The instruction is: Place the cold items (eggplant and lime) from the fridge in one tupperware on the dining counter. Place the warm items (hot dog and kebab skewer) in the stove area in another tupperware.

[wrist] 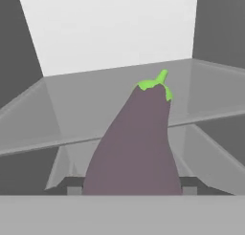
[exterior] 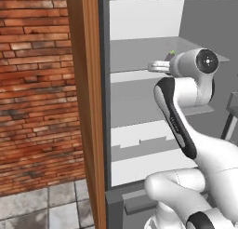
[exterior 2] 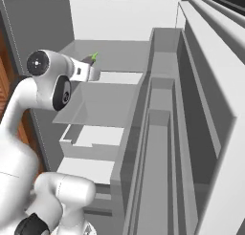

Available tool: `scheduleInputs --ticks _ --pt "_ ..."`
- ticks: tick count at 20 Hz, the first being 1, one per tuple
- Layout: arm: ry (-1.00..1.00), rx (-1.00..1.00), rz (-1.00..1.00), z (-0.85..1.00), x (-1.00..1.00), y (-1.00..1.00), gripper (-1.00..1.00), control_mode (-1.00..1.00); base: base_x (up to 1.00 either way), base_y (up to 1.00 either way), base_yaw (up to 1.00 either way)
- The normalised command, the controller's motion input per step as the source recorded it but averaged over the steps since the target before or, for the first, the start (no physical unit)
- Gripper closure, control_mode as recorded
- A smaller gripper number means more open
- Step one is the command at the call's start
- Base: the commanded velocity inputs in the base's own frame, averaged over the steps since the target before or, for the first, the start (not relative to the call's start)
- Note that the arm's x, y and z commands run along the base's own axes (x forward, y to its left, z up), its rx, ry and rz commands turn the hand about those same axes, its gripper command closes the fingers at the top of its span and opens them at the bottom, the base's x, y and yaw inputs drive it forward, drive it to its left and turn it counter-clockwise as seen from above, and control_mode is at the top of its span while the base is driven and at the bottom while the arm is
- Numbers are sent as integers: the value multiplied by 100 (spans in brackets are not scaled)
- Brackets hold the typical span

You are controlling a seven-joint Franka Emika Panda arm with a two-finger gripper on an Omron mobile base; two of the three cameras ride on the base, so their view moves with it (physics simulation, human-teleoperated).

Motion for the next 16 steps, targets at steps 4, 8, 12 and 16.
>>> scheduleInputs --ticks 4,8,12,16 --pt "0 0 0 25 -77 3 100 -100 0 0 0" --pt "0 0 0 34 -72 0 100 -100 0 0 0" --pt "0 0 0 19 -78 0 100 -100 0 0 0" --pt "-1 0 0 1 -84 0 100 -100 0 0 0"
